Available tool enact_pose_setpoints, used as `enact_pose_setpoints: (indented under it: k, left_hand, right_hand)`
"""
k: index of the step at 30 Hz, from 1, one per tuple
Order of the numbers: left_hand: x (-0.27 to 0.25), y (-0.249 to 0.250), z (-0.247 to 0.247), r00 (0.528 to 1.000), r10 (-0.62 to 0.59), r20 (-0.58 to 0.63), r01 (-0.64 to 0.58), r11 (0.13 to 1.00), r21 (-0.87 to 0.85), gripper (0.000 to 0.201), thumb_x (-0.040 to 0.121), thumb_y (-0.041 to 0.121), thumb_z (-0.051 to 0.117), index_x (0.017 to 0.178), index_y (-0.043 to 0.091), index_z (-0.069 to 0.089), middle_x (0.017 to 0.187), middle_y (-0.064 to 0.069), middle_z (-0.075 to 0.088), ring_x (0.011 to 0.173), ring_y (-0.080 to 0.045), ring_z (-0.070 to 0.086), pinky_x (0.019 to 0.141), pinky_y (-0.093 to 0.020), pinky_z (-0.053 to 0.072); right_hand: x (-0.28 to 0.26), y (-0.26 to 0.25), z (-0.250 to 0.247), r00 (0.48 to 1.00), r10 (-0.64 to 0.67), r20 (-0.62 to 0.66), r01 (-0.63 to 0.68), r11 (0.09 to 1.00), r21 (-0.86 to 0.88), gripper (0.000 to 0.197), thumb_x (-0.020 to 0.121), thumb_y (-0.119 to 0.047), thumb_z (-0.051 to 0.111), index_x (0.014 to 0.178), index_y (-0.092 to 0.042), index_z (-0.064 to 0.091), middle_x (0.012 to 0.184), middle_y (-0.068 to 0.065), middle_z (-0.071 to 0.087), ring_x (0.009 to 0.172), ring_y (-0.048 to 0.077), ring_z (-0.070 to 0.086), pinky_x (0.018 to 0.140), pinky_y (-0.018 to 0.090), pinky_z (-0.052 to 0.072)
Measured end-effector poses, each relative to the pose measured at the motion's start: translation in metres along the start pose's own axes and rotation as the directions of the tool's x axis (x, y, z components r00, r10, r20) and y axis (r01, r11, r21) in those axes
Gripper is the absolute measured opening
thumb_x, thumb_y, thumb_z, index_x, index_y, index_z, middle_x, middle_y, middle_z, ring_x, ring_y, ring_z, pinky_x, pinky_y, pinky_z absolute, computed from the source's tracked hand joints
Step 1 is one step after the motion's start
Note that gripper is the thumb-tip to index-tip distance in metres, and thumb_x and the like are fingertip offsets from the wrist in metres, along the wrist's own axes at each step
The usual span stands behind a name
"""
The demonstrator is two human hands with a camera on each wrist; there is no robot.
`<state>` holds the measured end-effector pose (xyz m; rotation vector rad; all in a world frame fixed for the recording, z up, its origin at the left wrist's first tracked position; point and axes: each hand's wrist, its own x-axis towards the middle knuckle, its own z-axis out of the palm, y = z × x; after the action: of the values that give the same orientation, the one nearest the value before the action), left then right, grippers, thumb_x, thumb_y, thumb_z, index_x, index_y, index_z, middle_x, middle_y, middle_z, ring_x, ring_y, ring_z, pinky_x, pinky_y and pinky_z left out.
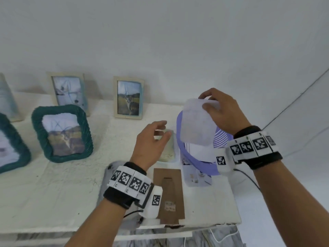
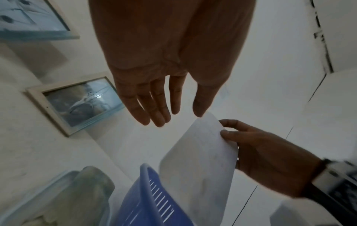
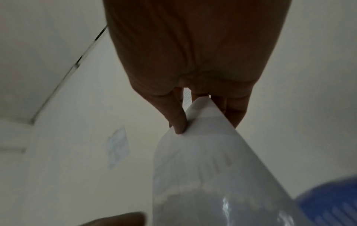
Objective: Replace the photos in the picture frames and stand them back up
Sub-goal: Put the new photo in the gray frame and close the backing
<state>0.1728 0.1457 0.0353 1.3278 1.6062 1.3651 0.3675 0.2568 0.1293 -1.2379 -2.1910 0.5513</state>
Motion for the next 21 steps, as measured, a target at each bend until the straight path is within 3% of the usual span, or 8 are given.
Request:
enact_pose_setpoints:
  k: [2, 5, 8, 12, 14, 16, 18, 21]
  left_hand:
    - [-0.005, 0.005, -0.015, 0.999, 0.003, 0.05, 0.0, 0.998, -0.055, 0.033, 0.09, 0.031, 0.067, 0.123, 0.027, 0.061, 0.108, 0.012, 0.066, 0.093, 0.005, 0.063, 0.078, -0.006, 0.046]
    - [-0.016, -0.001, -0.04, 0.992, -0.012, 0.122, 0.022, 0.996, -0.085, 0.03, 0.084, 0.04, 0.069, 0.109, 0.024, 0.068, 0.094, 0.002, 0.073, 0.089, -0.014, 0.069, 0.082, -0.033, 0.055]
    - [-0.031, -0.016, -0.064, 0.992, -0.064, 0.108, 0.082, 0.983, -0.166, 0.016, 0.09, 0.021, 0.068, 0.104, 0.013, 0.068, 0.091, -0.007, 0.074, 0.088, -0.025, 0.071, 0.079, -0.045, 0.058]
    - [-0.05, -0.041, -0.09, 0.984, -0.171, 0.043, 0.177, 0.957, -0.23, 0.011, 0.091, 0.007, 0.065, 0.102, 0.009, 0.066, 0.09, -0.014, 0.073, 0.089, -0.03, 0.071, 0.073, -0.041, 0.06]
    - [-0.058, -0.055, -0.099, 0.976, -0.214, 0.044, 0.219, 0.948, -0.23, 0.011, 0.091, 0.007, 0.065, 0.101, 0.011, 0.067, 0.088, -0.014, 0.073, 0.088, -0.03, 0.07, 0.07, -0.039, 0.06]
    - [-0.066, -0.069, -0.107, 0.969, -0.239, 0.061, 0.247, 0.949, -0.197, 0.012, 0.09, 0.009, 0.067, 0.102, 0.012, 0.069, 0.088, -0.011, 0.073, 0.088, -0.028, 0.071, 0.069, -0.037, 0.06]
    - [-0.075, -0.082, -0.115, 0.974, -0.221, 0.05, 0.225, 0.97, -0.096, 0.013, 0.09, 0.014, 0.068, 0.103, 0.016, 0.07, 0.088, -0.004, 0.073, 0.086, -0.021, 0.07, 0.068, -0.028, 0.058]
    - [-0.089, -0.105, -0.131, 0.993, -0.115, -0.018, 0.116, 0.968, 0.223, 0.012, 0.091, 0.02, 0.066, 0.102, 0.024, 0.069, 0.093, 0.013, 0.069, 0.084, -0.001, 0.064, 0.073, -0.014, 0.049]
  right_hand:
    - [-0.02, -0.017, 0.014, 1.0, -0.017, -0.004, 0.018, 0.989, 0.146, 0.016, 0.091, -0.011, 0.058, 0.102, -0.022, 0.063, 0.09, -0.003, 0.064, 0.083, 0.012, 0.058, 0.068, 0.022, 0.044]
    - [-0.048, -0.036, 0.048, 1.0, -0.014, 0.003, 0.012, 0.939, 0.342, 0.016, 0.091, -0.014, 0.061, 0.105, -0.023, 0.064, 0.102, -0.004, 0.066, 0.092, 0.012, 0.061, 0.075, 0.025, 0.05]
    - [-0.073, -0.044, 0.087, 0.992, 0.125, 0.003, -0.111, 0.871, 0.479, 0.029, 0.092, -0.019, 0.063, 0.12, -0.025, 0.057, 0.104, 0.001, 0.067, 0.092, 0.014, 0.065, 0.075, 0.03, 0.054]
    - [-0.112, -0.054, 0.135, 0.956, 0.279, 0.094, -0.279, 0.756, 0.593, 0.031, 0.092, -0.017, 0.063, 0.12, -0.027, 0.053, 0.084, 0.006, 0.064, 0.084, 0.023, 0.065, 0.071, 0.046, 0.058]
    - [-0.129, -0.061, 0.154, 0.943, 0.303, 0.135, -0.32, 0.725, 0.61, 0.03, 0.093, -0.011, 0.06, 0.116, -0.028, 0.055, 0.077, 0.007, 0.062, 0.077, 0.021, 0.063, 0.067, 0.045, 0.055]
    - [-0.141, -0.063, 0.168, 0.937, 0.323, 0.136, -0.336, 0.718, 0.61, 0.03, 0.092, -0.006, 0.058, 0.115, -0.025, 0.057, 0.071, 0.002, 0.062, 0.07, 0.016, 0.061, 0.058, 0.036, 0.054]
    - [-0.15, -0.058, 0.177, 0.926, 0.354, 0.132, -0.36, 0.723, 0.59, 0.03, 0.092, -0.003, 0.058, 0.115, -0.022, 0.057, 0.074, -0.002, 0.067, 0.071, 0.012, 0.064, 0.058, 0.028, 0.053]
    - [-0.16, -0.049, 0.184, 0.898, 0.41, 0.161, -0.426, 0.717, 0.551, 0.032, 0.091, -0.002, 0.057, 0.118, -0.021, 0.057, 0.099, 0.001, 0.071, 0.091, 0.013, 0.066, 0.074, 0.033, 0.057]
